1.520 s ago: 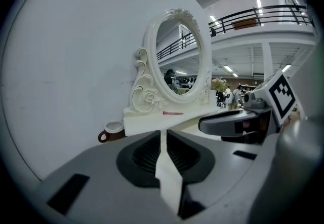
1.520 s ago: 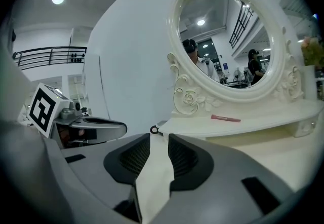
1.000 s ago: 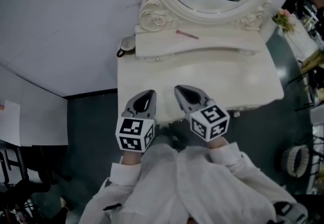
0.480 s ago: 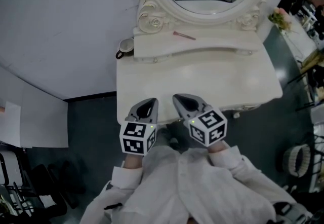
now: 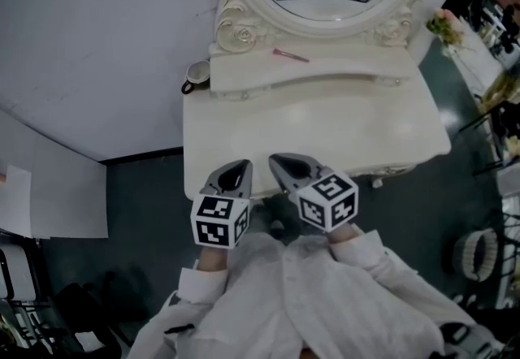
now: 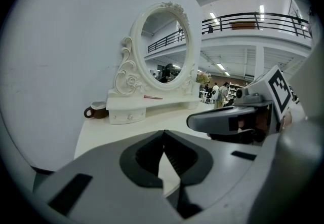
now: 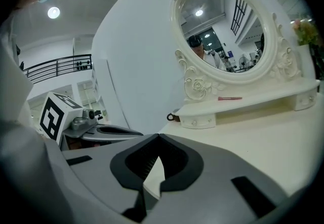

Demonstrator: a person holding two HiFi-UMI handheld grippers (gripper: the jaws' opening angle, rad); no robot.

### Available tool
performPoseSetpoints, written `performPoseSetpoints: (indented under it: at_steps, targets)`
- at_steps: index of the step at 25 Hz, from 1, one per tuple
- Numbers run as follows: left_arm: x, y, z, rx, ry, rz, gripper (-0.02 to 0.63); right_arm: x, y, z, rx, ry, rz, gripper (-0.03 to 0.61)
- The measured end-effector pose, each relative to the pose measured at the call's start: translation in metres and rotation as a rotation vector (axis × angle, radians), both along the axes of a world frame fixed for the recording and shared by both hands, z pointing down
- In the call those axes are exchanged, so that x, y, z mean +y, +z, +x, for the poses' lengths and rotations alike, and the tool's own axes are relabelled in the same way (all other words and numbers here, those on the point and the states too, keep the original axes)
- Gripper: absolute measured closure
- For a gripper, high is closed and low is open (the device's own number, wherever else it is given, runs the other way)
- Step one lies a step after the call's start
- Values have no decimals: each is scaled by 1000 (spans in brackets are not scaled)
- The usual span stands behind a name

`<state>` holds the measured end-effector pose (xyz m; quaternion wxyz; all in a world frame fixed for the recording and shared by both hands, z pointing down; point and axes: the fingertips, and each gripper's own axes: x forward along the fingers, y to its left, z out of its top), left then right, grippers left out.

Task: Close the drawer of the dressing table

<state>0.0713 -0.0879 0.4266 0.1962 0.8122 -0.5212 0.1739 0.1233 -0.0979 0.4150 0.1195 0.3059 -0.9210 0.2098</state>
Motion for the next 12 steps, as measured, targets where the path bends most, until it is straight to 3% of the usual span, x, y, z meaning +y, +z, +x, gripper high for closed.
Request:
performPoseSetpoints:
  at_steps: [12]
  targets:
    - [3,4,-1,13,-5,-10,606,3,3,-4,-4,-18,-24,572]
